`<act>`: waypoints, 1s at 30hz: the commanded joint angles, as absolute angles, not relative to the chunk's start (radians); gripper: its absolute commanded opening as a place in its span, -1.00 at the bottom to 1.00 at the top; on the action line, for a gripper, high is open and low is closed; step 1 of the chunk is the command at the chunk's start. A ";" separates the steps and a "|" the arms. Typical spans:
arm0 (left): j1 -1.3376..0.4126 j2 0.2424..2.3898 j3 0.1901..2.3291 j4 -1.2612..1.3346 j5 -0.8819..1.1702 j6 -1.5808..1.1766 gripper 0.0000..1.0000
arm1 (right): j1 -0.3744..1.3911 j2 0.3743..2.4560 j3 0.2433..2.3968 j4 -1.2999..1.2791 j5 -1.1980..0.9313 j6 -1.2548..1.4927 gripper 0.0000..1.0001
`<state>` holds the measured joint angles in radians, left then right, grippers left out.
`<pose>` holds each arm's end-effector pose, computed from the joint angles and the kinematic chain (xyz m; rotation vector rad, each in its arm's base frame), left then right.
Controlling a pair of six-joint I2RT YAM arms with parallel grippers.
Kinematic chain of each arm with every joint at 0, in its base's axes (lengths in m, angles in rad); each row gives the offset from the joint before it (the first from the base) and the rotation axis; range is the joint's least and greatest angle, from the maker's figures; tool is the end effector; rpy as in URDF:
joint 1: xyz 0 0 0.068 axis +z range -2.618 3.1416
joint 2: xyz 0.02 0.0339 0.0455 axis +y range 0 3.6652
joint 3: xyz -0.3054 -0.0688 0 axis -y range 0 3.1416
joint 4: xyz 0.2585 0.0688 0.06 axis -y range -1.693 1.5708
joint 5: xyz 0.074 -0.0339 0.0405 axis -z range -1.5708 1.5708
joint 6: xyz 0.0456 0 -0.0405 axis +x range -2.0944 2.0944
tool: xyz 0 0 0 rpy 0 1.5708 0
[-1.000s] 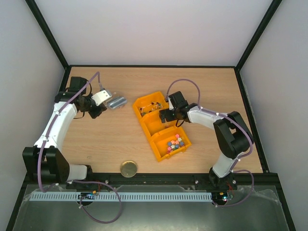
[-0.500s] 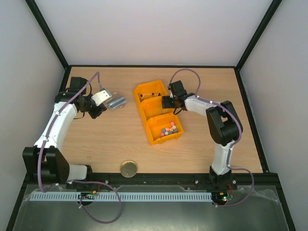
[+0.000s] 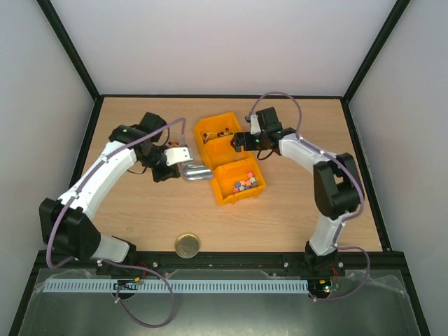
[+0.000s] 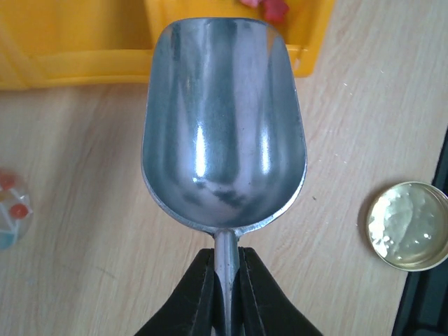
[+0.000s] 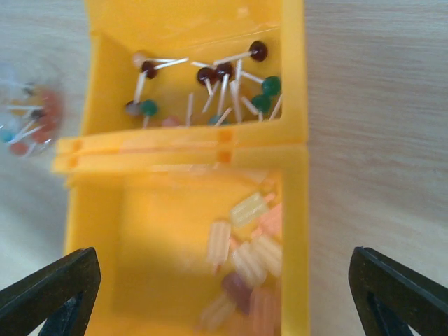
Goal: Pack the candies
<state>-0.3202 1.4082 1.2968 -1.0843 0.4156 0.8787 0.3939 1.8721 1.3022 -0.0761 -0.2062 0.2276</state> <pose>0.2567 -0.1045 0.3381 1.5785 2.1226 -0.3974 0.4169 0.1834 0.2448 -0.3036 2.2406 0.5666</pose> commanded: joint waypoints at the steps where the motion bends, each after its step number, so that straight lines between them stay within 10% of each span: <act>1: -0.442 1.452 1.353 -1.161 0.325 0.844 -0.96 | 0.369 1.711 1.220 -0.235 -0.309 0.175 0.96; 8: -0.578 1.583 1.478 -1.185 0.225 0.758 -0.96 | 0.345 1.543 1.100 -0.367 -0.342 0.107 0.79; 30: -0.794 1.862 1.664 -1.297 -0.016 0.691 -0.96 | 0.274 1.560 0.957 -0.392 -0.569 0.140 -0.57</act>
<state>-0.7624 1.8351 1.6505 -1.2522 0.0254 0.6994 0.2710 1.5398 0.9779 -0.3626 -0.4934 0.1192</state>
